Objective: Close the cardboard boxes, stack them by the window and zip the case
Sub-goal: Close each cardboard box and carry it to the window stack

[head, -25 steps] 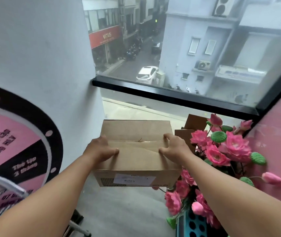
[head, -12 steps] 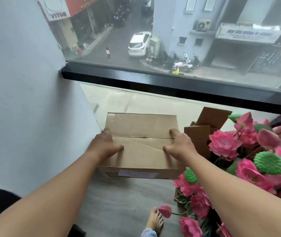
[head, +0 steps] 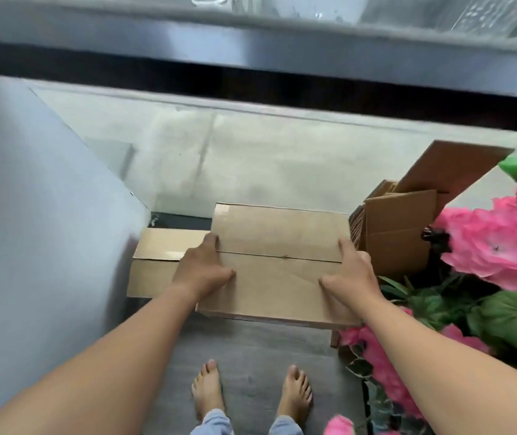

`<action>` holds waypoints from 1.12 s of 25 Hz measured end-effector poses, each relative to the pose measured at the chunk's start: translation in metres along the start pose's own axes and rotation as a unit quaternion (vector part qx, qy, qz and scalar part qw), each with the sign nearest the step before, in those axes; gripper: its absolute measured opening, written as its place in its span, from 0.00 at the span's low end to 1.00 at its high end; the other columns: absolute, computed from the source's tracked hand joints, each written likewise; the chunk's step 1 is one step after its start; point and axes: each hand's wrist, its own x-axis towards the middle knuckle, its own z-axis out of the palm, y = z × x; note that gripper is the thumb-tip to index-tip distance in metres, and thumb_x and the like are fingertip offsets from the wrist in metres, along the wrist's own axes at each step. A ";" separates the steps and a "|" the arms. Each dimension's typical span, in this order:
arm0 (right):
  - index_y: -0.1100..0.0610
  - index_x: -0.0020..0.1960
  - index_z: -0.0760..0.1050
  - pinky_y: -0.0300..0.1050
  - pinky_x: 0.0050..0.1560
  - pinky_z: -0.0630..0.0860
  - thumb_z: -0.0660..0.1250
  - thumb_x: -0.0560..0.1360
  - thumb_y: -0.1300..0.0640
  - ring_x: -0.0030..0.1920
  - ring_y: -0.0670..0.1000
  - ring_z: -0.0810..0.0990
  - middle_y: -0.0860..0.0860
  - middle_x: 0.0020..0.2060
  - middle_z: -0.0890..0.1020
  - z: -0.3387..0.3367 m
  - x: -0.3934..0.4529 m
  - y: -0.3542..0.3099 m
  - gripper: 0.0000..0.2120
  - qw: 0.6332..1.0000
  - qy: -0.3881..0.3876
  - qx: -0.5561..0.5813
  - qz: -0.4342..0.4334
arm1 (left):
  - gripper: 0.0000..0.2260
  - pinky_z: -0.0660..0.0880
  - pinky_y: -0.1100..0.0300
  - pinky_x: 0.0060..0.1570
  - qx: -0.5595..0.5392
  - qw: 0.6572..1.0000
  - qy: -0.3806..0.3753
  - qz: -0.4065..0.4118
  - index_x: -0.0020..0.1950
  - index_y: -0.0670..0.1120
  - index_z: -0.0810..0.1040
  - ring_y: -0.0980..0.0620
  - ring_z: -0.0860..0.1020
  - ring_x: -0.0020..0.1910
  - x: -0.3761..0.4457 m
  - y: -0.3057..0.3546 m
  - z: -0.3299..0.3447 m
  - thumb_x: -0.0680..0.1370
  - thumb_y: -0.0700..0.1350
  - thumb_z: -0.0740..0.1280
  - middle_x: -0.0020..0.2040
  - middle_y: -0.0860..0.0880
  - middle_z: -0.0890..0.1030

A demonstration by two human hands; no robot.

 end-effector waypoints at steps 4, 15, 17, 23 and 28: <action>0.41 0.78 0.50 0.42 0.51 0.67 0.71 0.66 0.60 0.39 0.50 0.66 0.56 0.54 0.63 0.052 0.055 0.034 0.48 0.997 -0.013 -0.007 0.078 | 0.26 0.67 0.59 0.42 -0.021 0.999 -0.036 0.016 0.62 0.53 0.70 0.42 0.79 0.50 0.050 -0.041 0.077 0.67 0.50 0.74 0.47 0.47 0.81; 0.39 0.80 0.48 0.47 0.65 0.70 0.73 0.71 0.63 0.60 0.60 0.74 0.57 0.68 0.60 0.171 0.161 0.082 0.49 0.992 -0.008 -0.011 0.128 | 0.24 0.66 0.58 0.42 0.024 0.997 -0.072 0.010 0.60 0.54 0.66 0.47 0.71 0.45 0.154 -0.115 0.196 0.70 0.50 0.76 0.47 0.48 0.75; 0.39 0.80 0.49 0.48 0.66 0.69 0.74 0.70 0.63 0.62 0.60 0.73 0.57 0.69 0.61 0.184 0.173 0.087 0.49 0.992 -0.003 -0.011 0.125 | 0.24 0.66 0.58 0.42 0.022 0.996 -0.082 0.002 0.59 0.54 0.66 0.45 0.72 0.46 0.162 -0.122 0.206 0.70 0.49 0.75 0.48 0.46 0.75; 0.37 0.79 0.49 0.50 0.63 0.72 0.76 0.70 0.61 0.58 0.59 0.75 0.56 0.68 0.62 0.205 0.194 0.107 0.50 0.993 -0.012 -0.027 0.113 | 0.20 0.74 0.55 0.41 0.043 0.995 -0.093 0.007 0.58 0.51 0.67 0.42 0.76 0.46 0.175 -0.132 0.227 0.71 0.44 0.71 0.42 0.49 0.73; 0.39 0.79 0.48 0.51 0.62 0.72 0.76 0.72 0.58 0.55 0.58 0.74 0.57 0.67 0.63 0.221 0.197 0.120 0.48 0.992 -0.023 -0.053 0.113 | 0.21 0.73 0.53 0.46 0.059 0.992 -0.108 0.031 0.61 0.49 0.68 0.45 0.73 0.49 0.180 -0.137 0.236 0.71 0.42 0.70 0.43 0.51 0.73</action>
